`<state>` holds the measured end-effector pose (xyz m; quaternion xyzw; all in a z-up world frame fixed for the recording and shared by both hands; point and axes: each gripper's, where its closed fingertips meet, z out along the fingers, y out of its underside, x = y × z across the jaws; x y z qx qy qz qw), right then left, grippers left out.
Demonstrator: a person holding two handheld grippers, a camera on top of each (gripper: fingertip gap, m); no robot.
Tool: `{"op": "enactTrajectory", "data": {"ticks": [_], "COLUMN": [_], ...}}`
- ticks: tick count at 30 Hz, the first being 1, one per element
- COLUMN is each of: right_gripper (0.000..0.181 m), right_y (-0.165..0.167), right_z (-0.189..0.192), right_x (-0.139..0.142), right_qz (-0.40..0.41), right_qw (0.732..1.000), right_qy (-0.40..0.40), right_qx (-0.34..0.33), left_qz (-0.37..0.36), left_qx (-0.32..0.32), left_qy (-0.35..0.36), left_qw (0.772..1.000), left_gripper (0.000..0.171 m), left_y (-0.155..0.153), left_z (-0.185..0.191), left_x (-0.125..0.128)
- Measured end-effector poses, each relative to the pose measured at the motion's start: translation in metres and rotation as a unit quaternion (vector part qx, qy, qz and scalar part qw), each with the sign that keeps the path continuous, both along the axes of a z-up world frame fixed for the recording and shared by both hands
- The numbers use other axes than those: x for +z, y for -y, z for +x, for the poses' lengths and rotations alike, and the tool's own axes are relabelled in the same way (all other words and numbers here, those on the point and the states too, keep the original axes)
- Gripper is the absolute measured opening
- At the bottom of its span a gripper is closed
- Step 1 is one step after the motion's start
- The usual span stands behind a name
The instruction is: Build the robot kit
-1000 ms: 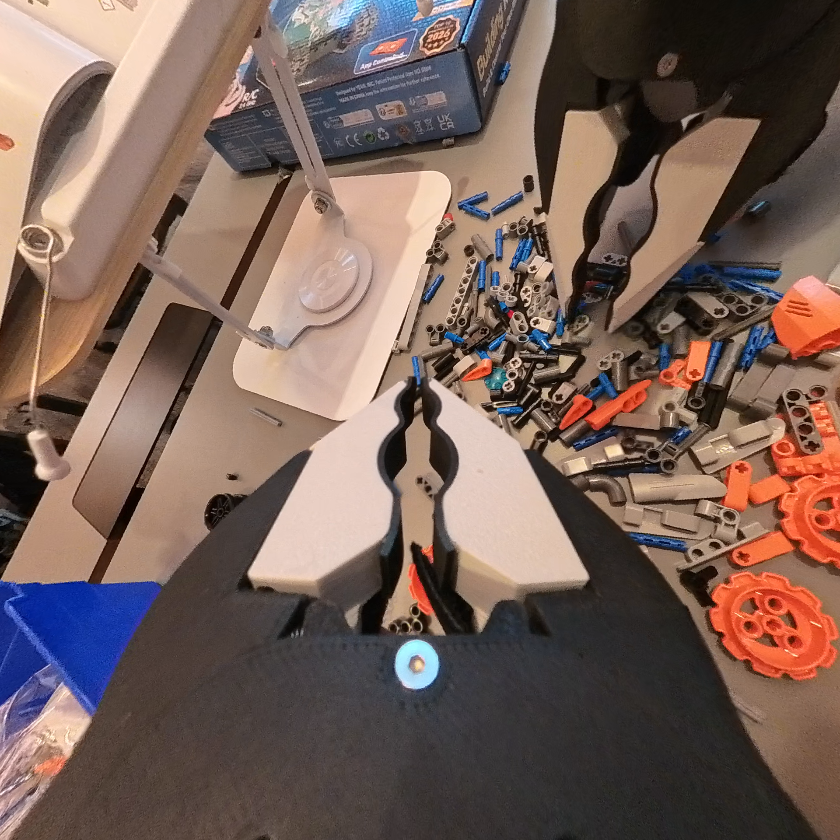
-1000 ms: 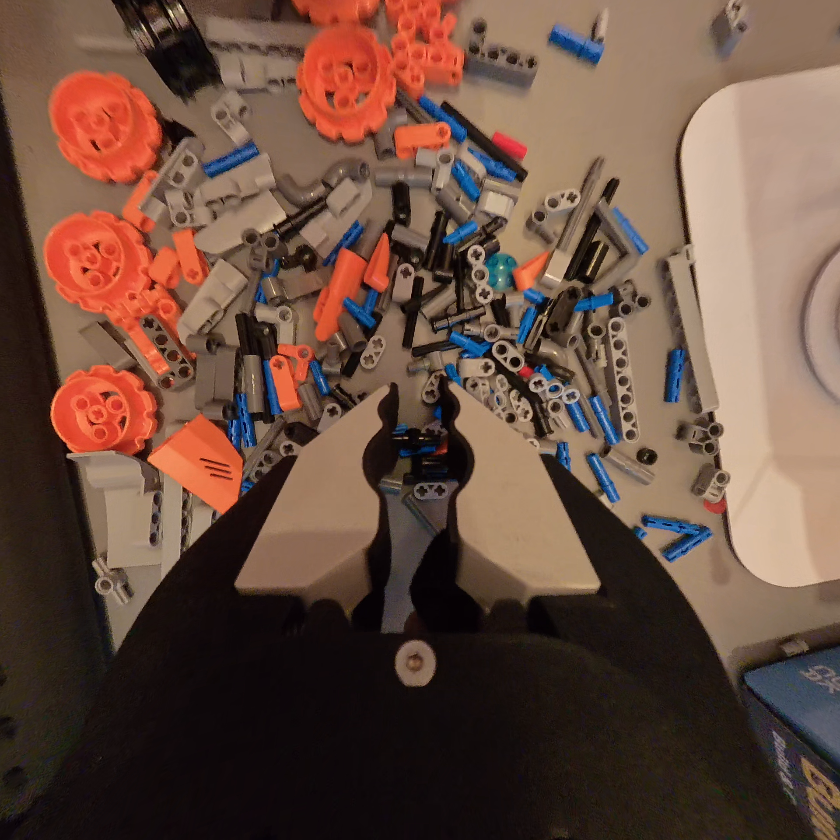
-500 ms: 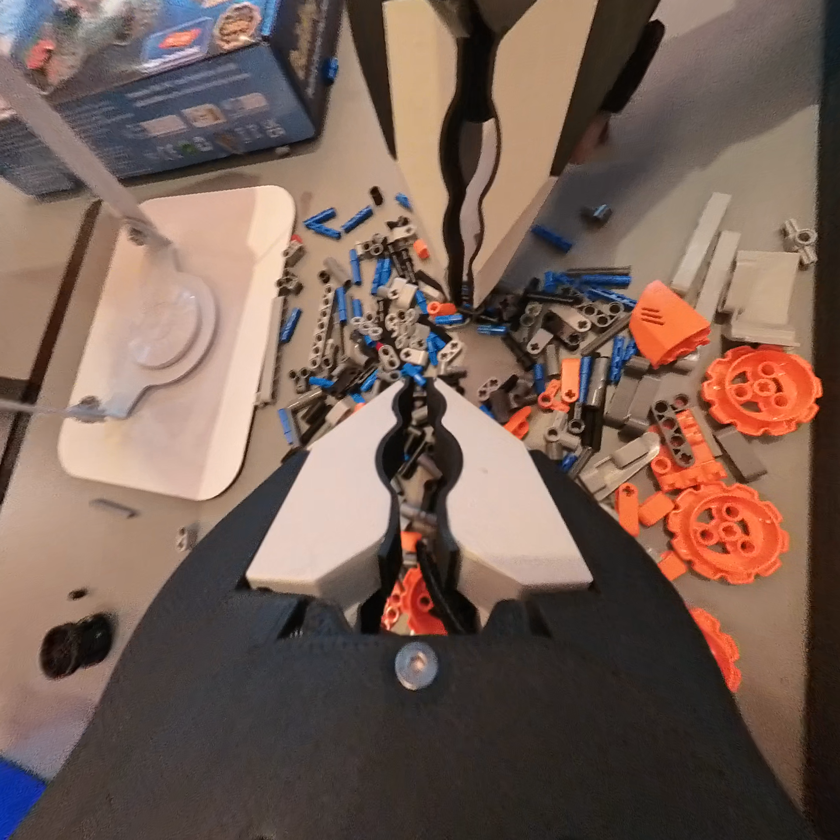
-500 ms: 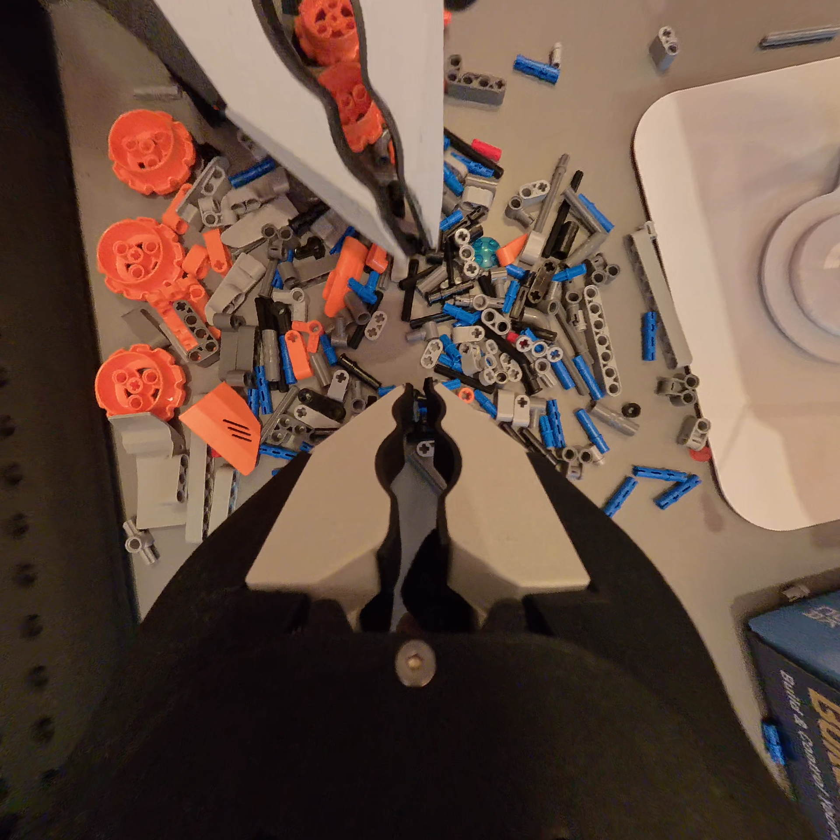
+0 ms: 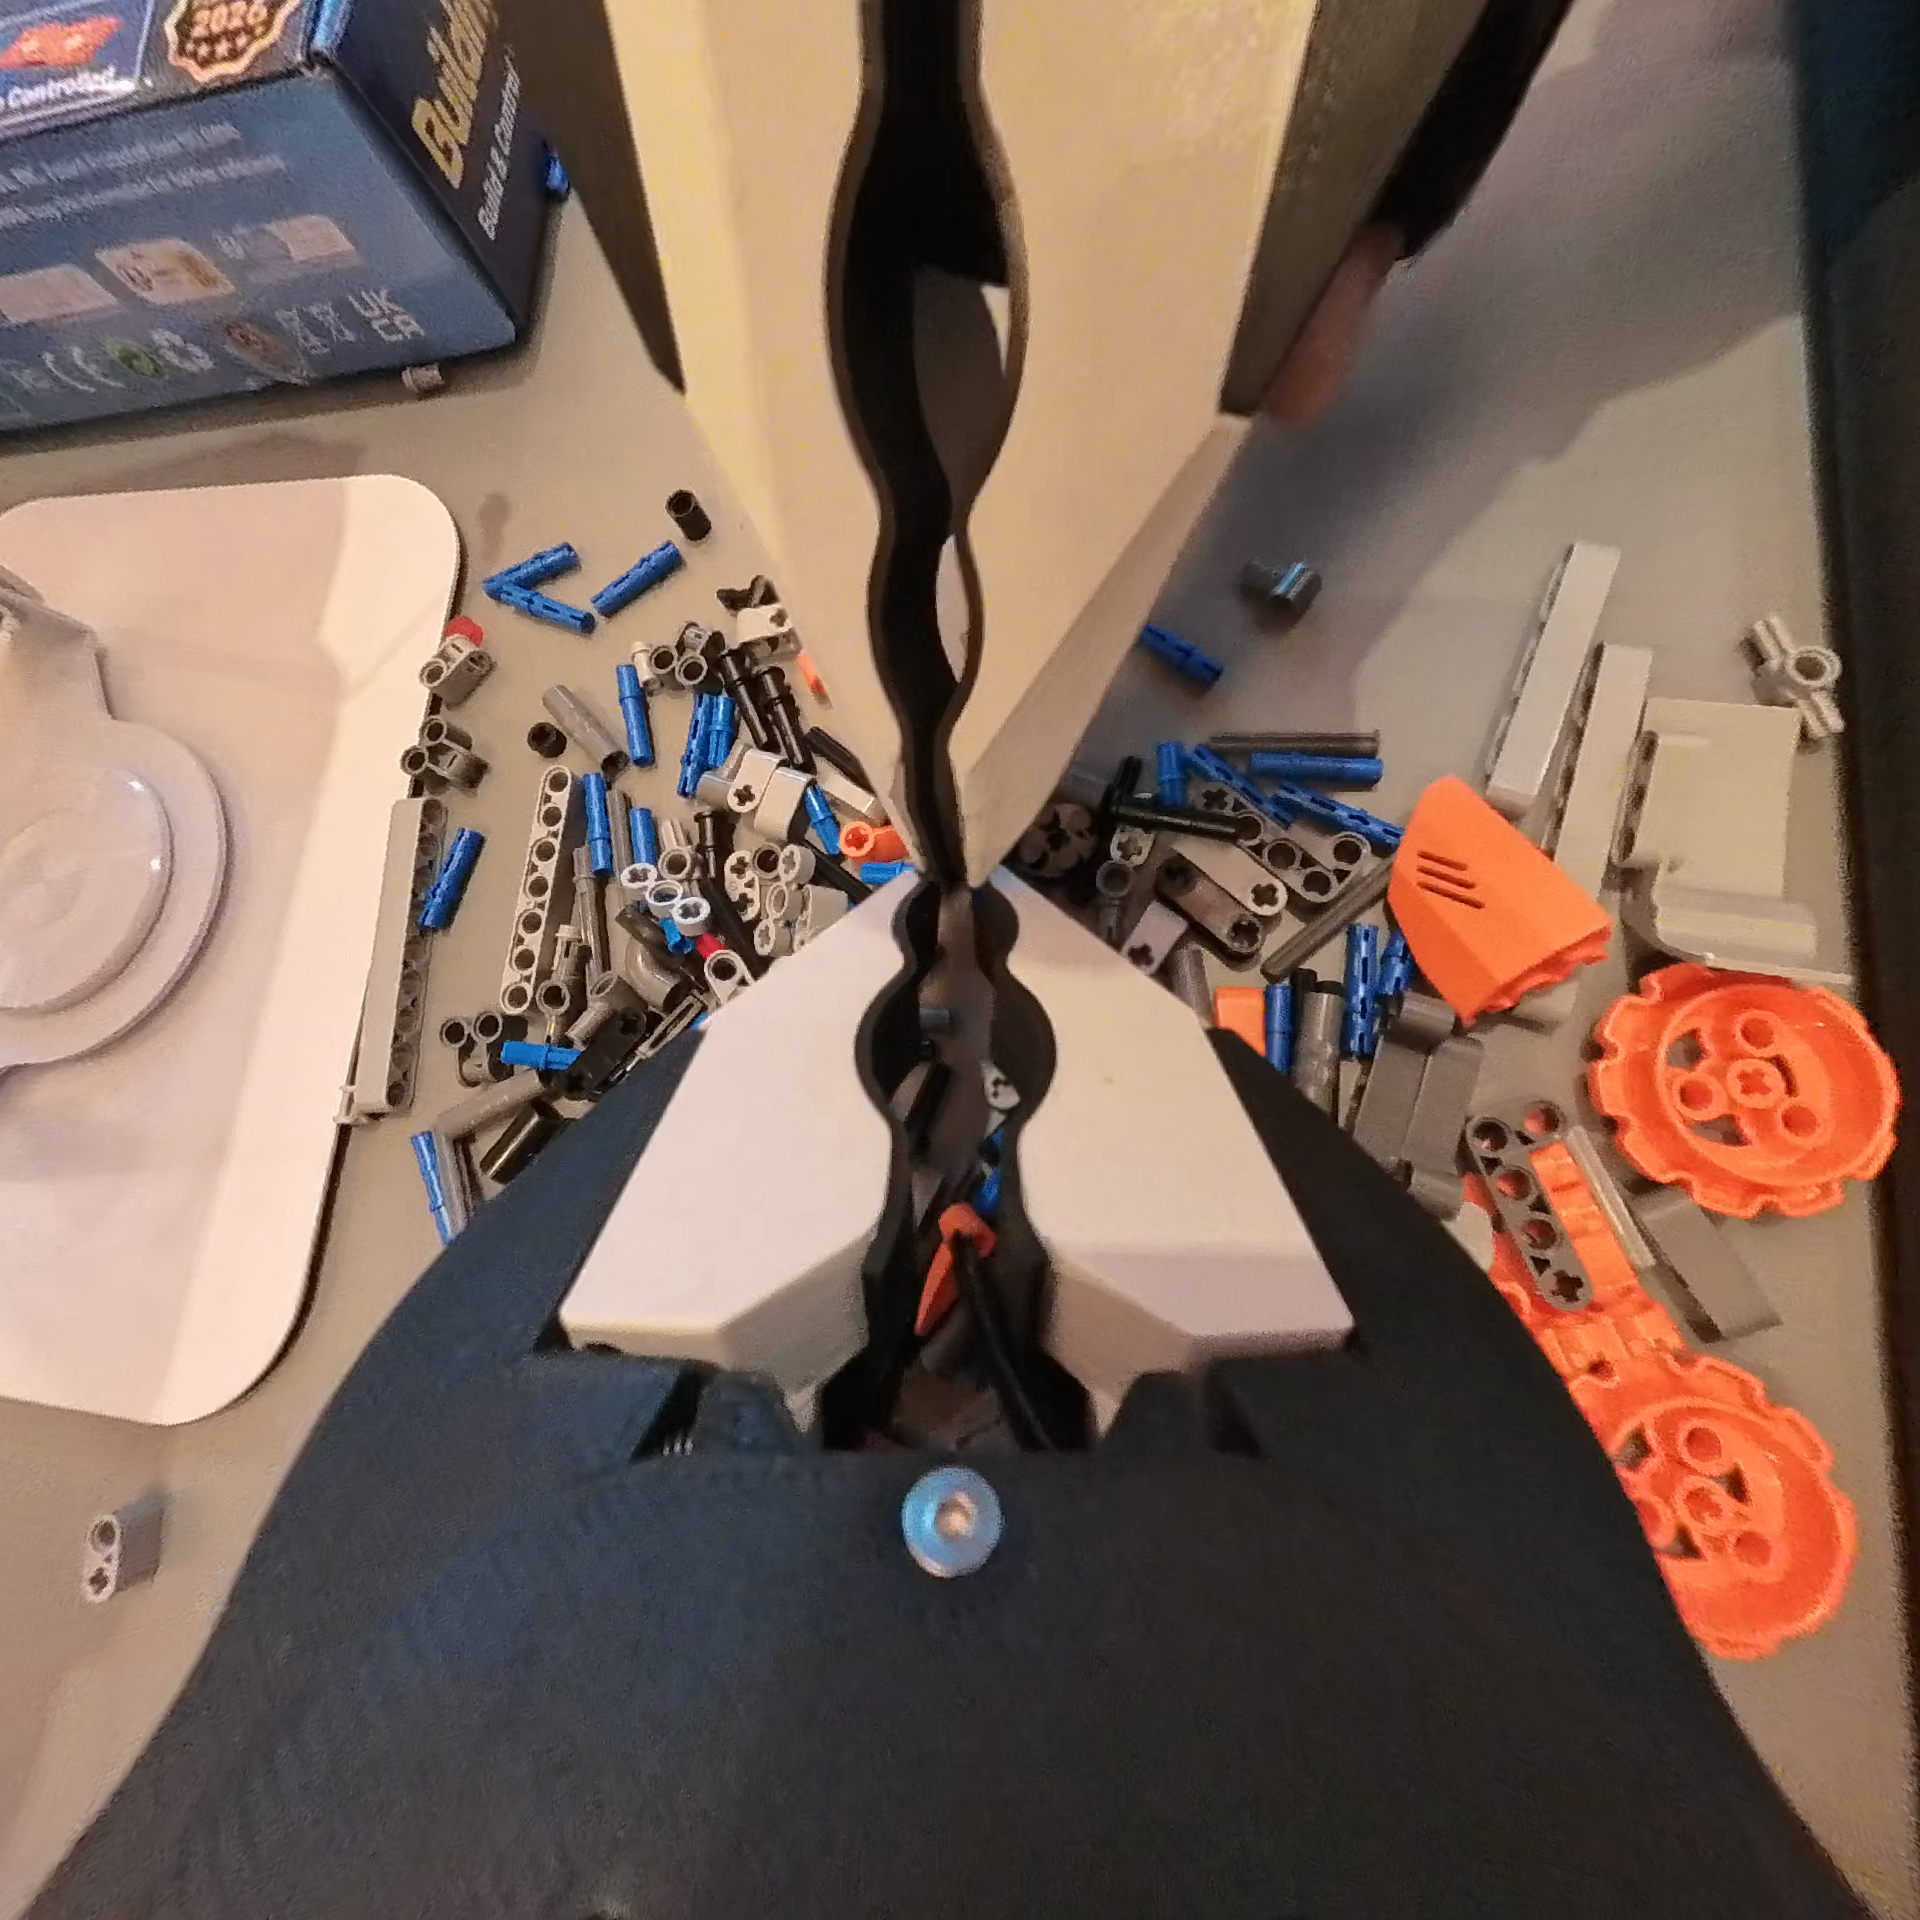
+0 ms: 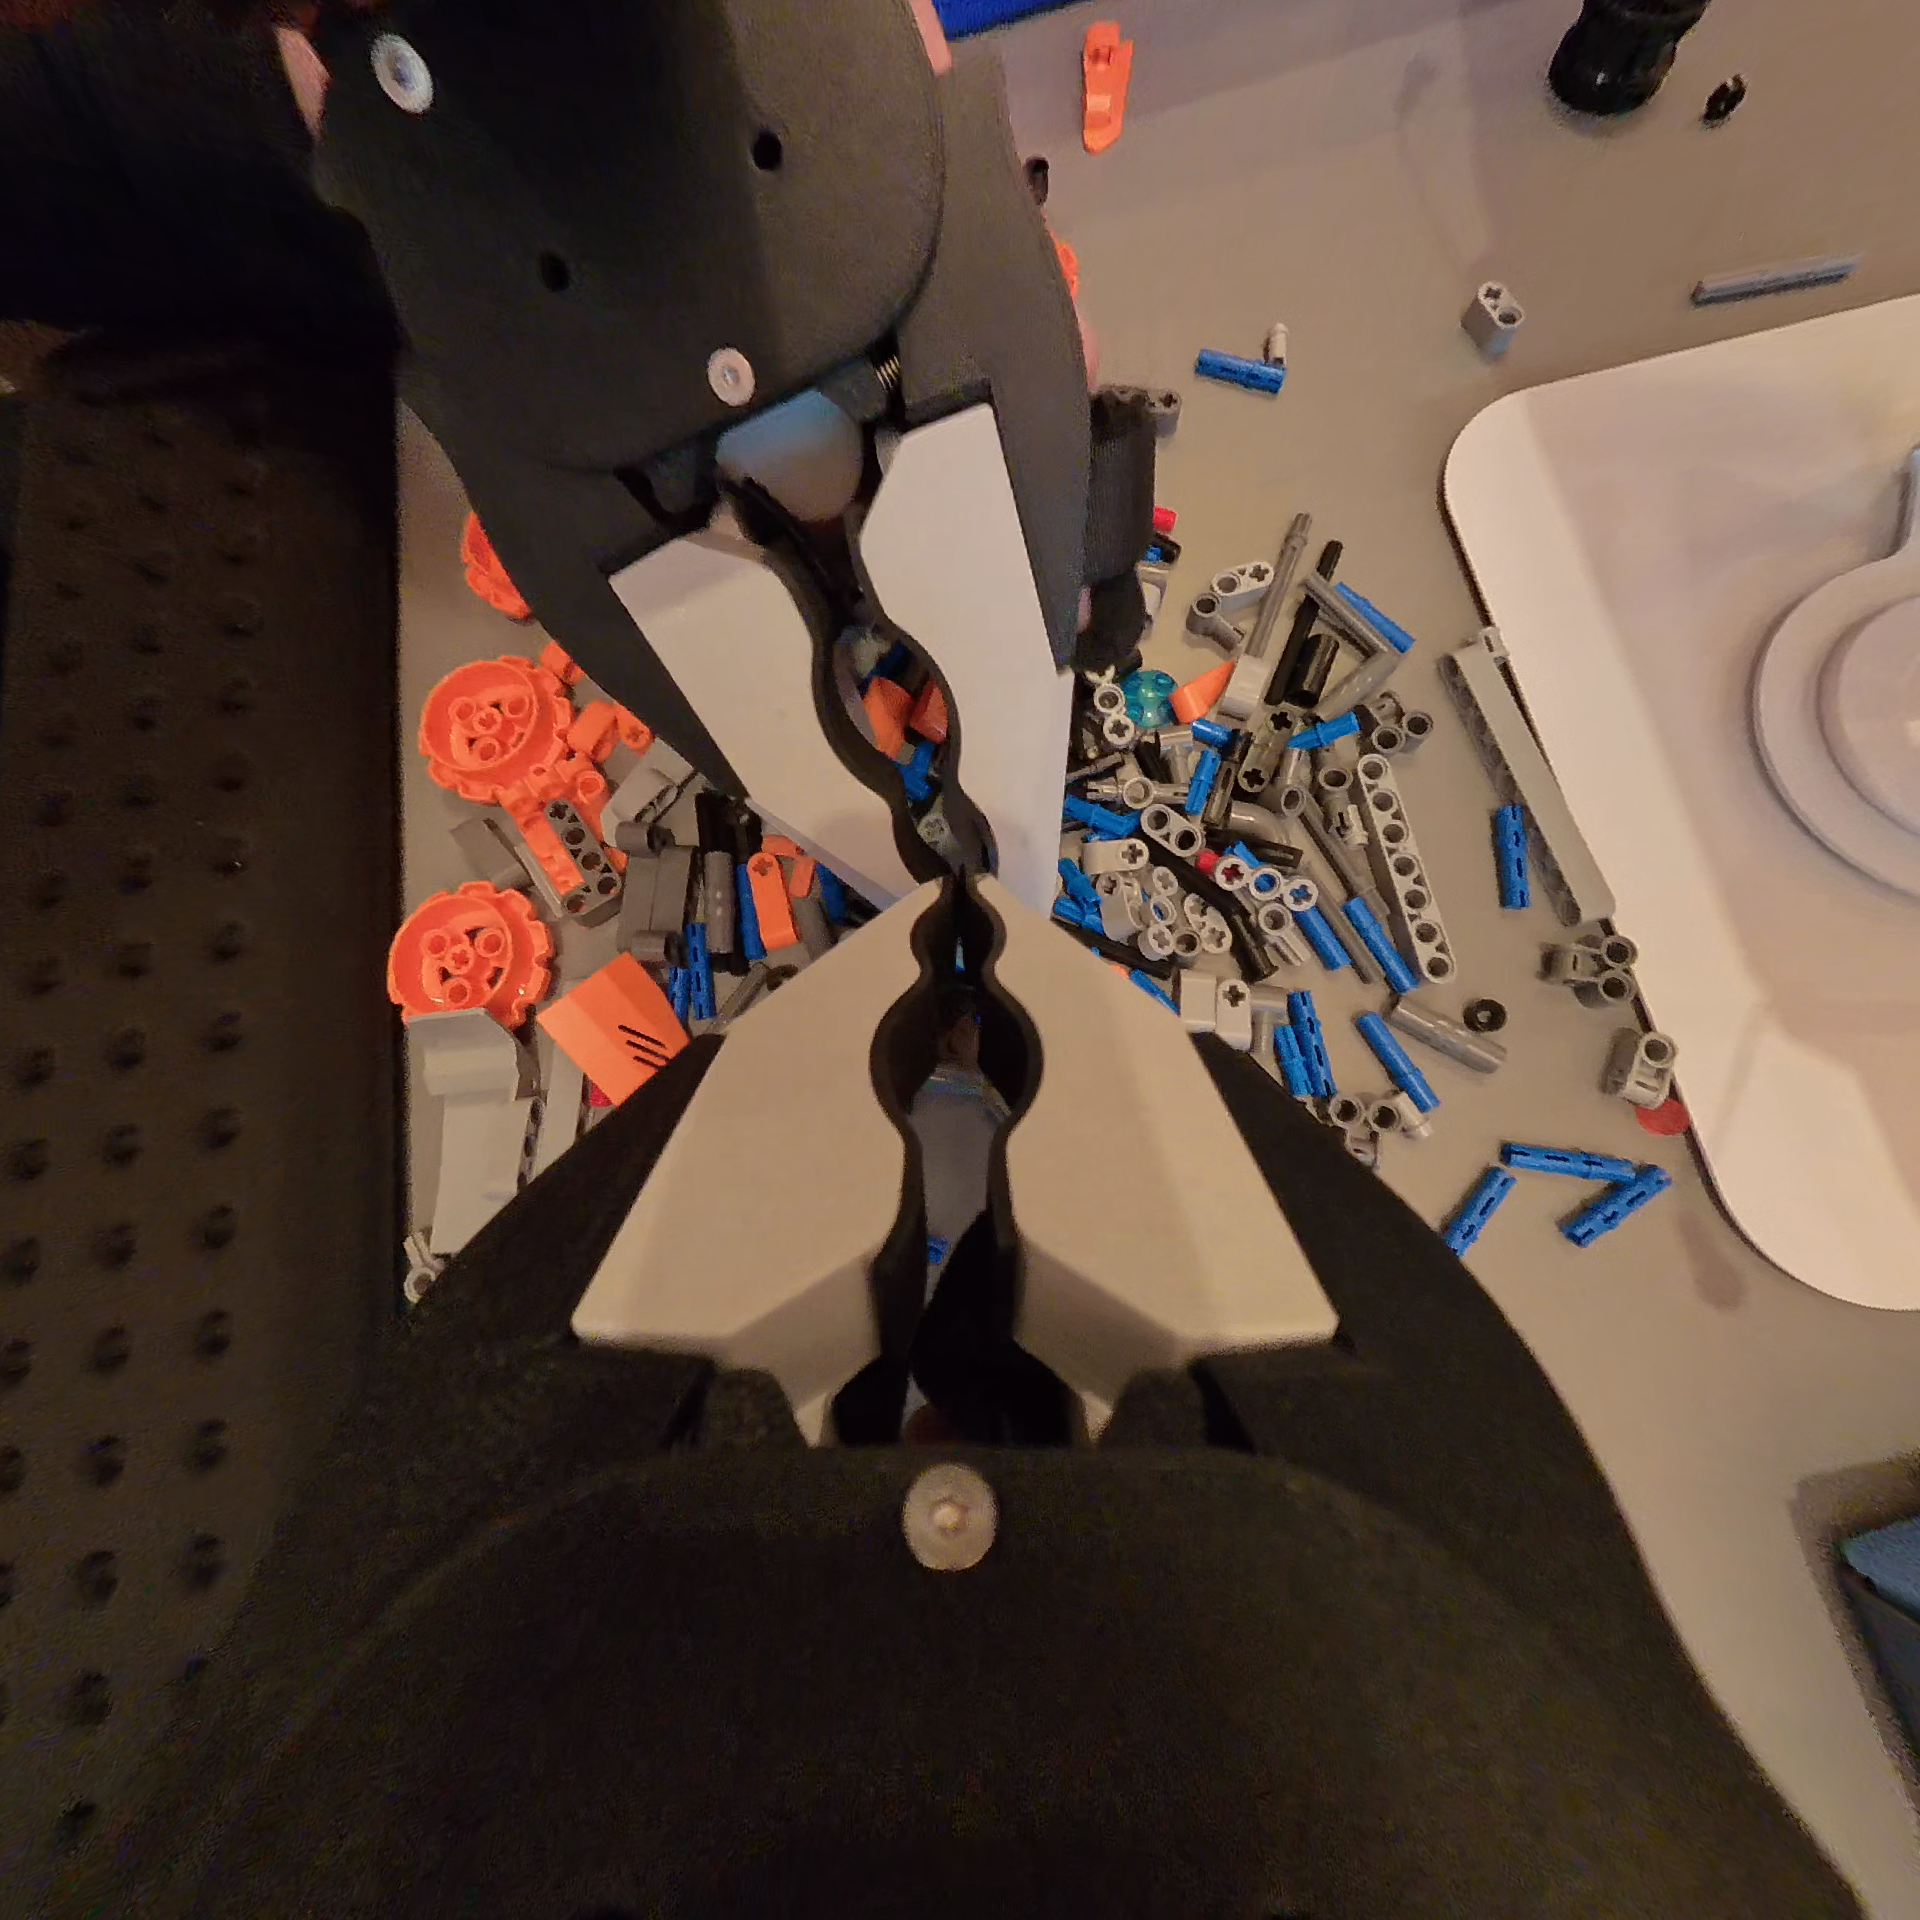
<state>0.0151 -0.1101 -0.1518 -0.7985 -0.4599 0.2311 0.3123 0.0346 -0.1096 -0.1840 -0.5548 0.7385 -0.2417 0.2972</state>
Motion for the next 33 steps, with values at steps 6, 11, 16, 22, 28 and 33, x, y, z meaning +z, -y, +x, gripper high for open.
{"op": "enactTrajectory", "data": {"ticks": [6,11,16,22,28,33], "right_gripper": [0.001,0.01,0.02,0.021,0.022,0.019], "right_y": [0.0,-0.002,-0.002,-0.001,-0.003,-0.007], "right_z": [0.002,0.007,0.014,0.027,0.034,0.039], "right_x": [0.005,0.013,0.016,0.011,0.003,0.007], "right_qz": [0.001,0.0,-0.001,0.002,0.007,0.022], "right_qw": [1.0,0.999,0.999,0.999,0.999,0.998], "right_qy": [-0.009,-0.029,-0.032,-0.01,0.023,0.025], "right_qx": [-0.003,-0.017,-0.024,-0.035,-0.041,-0.052], "left_qz": [-0.017,-0.005,0.01,-0.002,-0.002,0.01], "left_qx": [-0.003,-0.001,0.009,0.018,0.023,0.041], "left_qy": [0.015,0.006,-0.014,-0.046,-0.069,-0.05], "left_qw": [1.0,1.0,1.0,0.999,0.997,0.998], "left_gripper": [0.002,0.002,0.001,0.003,0.028,0.029], "left_y": [0.001,-0.006,-0.017,-0.026,-0.027,-0.035], "left_z": [0.001,-0.007,-0.018,-0.041,-0.052,-0.058], "left_x": [0.005,0.008,0.007,0.009,0.006,0.02]}}
